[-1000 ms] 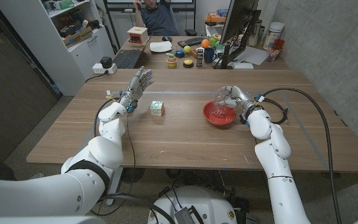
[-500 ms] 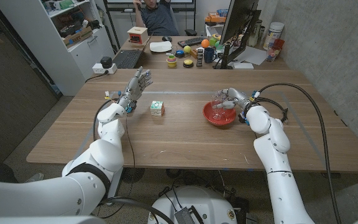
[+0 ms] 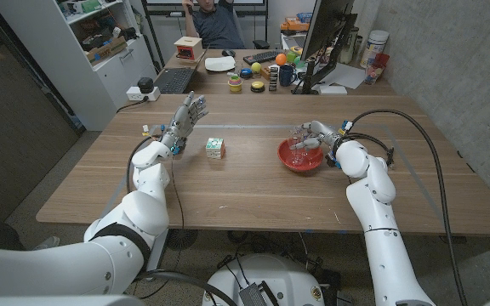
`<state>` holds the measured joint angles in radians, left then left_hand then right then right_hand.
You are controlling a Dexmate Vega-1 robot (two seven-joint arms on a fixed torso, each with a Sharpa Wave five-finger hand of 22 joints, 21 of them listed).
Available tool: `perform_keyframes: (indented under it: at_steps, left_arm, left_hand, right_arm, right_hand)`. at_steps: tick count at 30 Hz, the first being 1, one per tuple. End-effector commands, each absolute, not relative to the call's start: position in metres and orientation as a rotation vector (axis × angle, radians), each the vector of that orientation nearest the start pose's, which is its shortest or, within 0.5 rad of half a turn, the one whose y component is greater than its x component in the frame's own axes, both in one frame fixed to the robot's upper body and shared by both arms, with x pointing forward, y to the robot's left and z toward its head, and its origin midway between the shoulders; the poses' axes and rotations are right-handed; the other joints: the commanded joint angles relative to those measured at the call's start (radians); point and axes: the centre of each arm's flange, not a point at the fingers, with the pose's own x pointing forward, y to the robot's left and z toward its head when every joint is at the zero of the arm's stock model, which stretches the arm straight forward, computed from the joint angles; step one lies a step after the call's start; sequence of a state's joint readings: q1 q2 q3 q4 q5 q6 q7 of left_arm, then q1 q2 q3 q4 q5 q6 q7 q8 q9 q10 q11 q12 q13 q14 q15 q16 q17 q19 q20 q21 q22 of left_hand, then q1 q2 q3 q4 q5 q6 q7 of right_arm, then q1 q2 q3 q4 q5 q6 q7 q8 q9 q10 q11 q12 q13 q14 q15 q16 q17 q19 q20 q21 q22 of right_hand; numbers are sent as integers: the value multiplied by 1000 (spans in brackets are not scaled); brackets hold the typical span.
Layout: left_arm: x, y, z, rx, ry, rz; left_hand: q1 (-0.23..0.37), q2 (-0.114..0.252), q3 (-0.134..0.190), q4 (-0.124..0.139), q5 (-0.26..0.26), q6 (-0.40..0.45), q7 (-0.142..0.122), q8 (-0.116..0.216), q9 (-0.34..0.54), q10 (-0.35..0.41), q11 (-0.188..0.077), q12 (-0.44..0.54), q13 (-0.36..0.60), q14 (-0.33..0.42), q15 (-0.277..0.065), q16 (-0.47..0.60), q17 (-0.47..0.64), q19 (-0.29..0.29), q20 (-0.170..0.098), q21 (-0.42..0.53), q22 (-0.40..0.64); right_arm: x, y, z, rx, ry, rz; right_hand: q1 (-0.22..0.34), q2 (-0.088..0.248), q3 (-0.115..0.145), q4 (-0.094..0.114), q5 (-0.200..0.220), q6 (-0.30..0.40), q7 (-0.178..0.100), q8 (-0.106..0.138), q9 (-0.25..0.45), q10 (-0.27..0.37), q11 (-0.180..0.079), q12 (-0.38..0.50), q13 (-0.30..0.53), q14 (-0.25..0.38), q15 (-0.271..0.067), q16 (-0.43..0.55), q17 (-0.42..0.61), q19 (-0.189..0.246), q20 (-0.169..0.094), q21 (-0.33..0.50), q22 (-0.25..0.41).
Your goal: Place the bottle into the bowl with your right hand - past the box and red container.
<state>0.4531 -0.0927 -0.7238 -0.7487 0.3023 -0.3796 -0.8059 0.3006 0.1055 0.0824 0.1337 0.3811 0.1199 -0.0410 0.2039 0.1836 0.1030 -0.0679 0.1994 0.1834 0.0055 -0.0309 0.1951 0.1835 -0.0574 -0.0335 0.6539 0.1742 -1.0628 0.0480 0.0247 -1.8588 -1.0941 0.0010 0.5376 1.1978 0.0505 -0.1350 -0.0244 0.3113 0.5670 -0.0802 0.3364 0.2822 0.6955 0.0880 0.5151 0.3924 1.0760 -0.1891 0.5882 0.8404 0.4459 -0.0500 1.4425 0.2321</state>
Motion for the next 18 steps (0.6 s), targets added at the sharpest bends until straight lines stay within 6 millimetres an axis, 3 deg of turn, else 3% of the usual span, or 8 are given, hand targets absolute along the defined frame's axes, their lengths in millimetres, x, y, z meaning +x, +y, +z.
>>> perform_keyframes:
  at_steps: [1,5,9,12,18]
  left_arm:
    - [706,319,3,-35,-630,-349]
    - [706,320,3,-36,-632,-344]
    - [705,320,3,-34,-634,-347]
    - [705,320,3,-37,-634,-344]
    - [703,321,3,-34,-638,-341]
  left_hand:
    - [-10,1,-3,2,4,3,6,-1,5,6,2,2,6,7,-41,-4,3,1,-12,-4,4]
    - [-10,2,-4,2,5,2,6,-1,5,4,4,1,6,8,-39,-4,3,1,-11,-5,4]
    - [-10,2,-5,2,5,2,7,-1,5,4,5,1,6,9,-39,-4,3,3,-11,-6,4]
    - [-10,3,-5,2,5,1,8,-2,5,4,4,1,6,8,-38,-4,3,3,-11,-6,4]
    - [-10,3,-6,3,6,1,9,-2,5,4,6,0,6,9,-37,-4,3,4,-10,-8,5]
  right_arm:
    - [582,-202,-2,-1141,-388,29]
    - [582,-201,-2,-1152,-385,25]
    - [582,-201,-2,-1153,-377,32]
    - [582,-201,-2,-1153,-376,43]
    - [581,-202,-2,-1155,-374,37]
  right_hand:
    - [31,102,0,31,4,326,-2,45,48,317,-186,37,124,-22,-40,-35,-27,0,-144,6,-12]
    - [13,90,-26,50,4,283,-1,4,32,263,-167,-14,95,-61,-38,-106,-94,-20,-134,-2,-33]
    - [-7,79,-58,73,7,189,2,-63,12,171,-160,-88,56,-99,-36,-170,-156,-31,-122,-1,-41]
    - [-14,76,-71,81,10,129,0,-101,1,135,-154,-115,45,-105,-35,-179,-164,-34,-119,6,-40]
    - [-53,54,-110,105,15,72,5,-133,-16,68,-150,-167,26,-127,-31,-194,-171,-54,-109,13,-38]
